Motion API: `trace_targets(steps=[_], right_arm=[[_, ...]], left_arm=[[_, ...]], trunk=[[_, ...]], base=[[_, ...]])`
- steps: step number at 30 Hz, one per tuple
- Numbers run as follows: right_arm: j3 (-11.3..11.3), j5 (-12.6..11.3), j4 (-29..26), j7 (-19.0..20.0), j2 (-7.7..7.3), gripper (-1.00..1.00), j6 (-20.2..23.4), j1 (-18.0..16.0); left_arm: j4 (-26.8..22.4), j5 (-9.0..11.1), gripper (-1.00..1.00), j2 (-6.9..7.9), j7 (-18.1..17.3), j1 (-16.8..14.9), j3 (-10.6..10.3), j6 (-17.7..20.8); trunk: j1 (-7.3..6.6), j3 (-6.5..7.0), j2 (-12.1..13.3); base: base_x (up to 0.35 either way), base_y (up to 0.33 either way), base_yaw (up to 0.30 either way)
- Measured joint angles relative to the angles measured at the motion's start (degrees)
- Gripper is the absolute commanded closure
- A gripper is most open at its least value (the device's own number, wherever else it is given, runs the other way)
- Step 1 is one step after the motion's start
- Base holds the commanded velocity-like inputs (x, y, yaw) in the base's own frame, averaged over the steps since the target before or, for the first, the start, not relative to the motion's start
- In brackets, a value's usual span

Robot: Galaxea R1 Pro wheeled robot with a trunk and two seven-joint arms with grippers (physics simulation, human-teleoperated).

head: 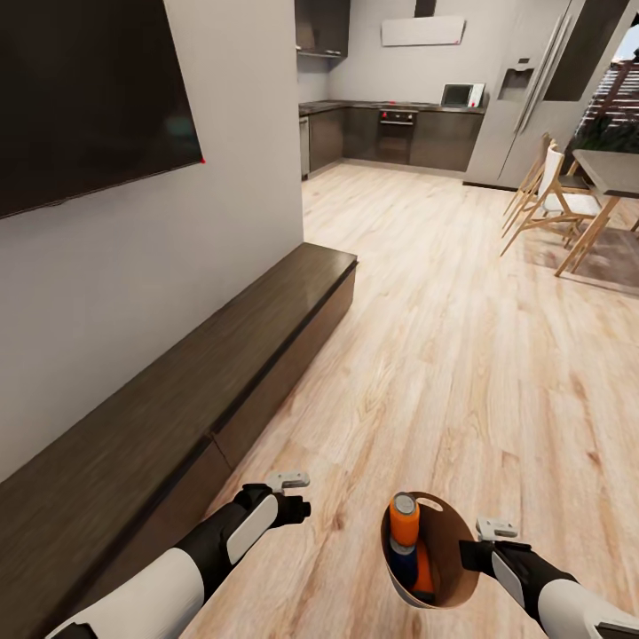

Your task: Put the three can of soda from the living room inside the tash can in the kitchen.

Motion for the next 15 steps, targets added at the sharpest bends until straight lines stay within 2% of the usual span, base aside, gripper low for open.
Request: trace_targets(steps=[12,15], right_arm=[[0.04,0.02,0.04,0.0,0.06,1.0,0.0,0.01],[0.03,0.0,0.03,0.0,0.02,1.0,0.0,0.0]], left_arm=[[0.0,-0.02,-1.0,0.0,-0.04,0.0,0.0,0.0],[0.0,-0.02,-1.0,0.0,-0.05,0.0,0.0,0.0]], trunk=[[1.97,-1.61,-3.59],[1.98,-1.62,-3.61]], base=[[0.0,0.0,0.0],[0.0,0.0,0.0]])
